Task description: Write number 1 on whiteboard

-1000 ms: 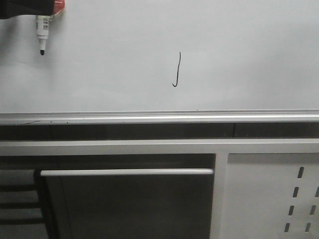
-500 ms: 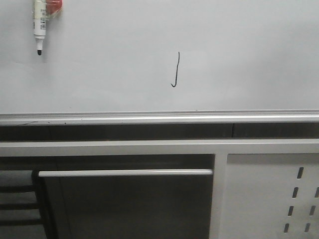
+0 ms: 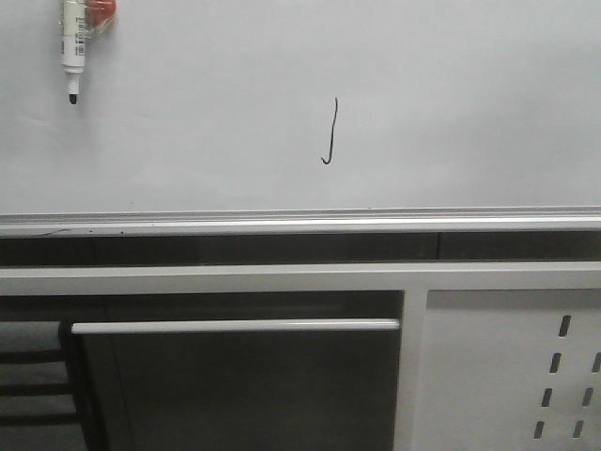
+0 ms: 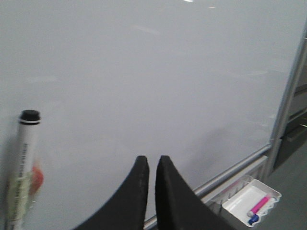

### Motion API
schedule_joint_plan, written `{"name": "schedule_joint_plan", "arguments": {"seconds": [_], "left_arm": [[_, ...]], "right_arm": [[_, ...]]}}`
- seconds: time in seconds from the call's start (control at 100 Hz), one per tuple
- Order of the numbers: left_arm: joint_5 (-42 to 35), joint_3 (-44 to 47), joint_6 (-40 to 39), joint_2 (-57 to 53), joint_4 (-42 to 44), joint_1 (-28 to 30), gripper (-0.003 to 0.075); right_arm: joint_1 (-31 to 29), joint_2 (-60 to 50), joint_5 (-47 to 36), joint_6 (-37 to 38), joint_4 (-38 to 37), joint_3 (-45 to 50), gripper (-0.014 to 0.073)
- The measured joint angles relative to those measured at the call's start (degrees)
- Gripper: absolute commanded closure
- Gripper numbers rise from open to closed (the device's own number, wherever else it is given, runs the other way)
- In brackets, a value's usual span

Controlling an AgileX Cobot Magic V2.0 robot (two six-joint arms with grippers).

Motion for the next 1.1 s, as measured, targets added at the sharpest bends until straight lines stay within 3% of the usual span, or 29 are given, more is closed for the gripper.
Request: {"name": "schedule_joint_plan", "arguments": {"seconds": [0.24, 1.1], "left_arm": [[-0.11, 0.0, -0.14, 0.0, 0.0, -4.04, 0.0741], [-1.34, 0.0, -0.17, 0.0, -0.69, -4.15, 0.0741]], "right_arm": [[0.0, 0.0, 0.0, -0.17, 0.0, 0.0, 0.0356], [0.0, 0.0, 0.0, -0.02, 0.0, 0.0, 0.0356]]}}
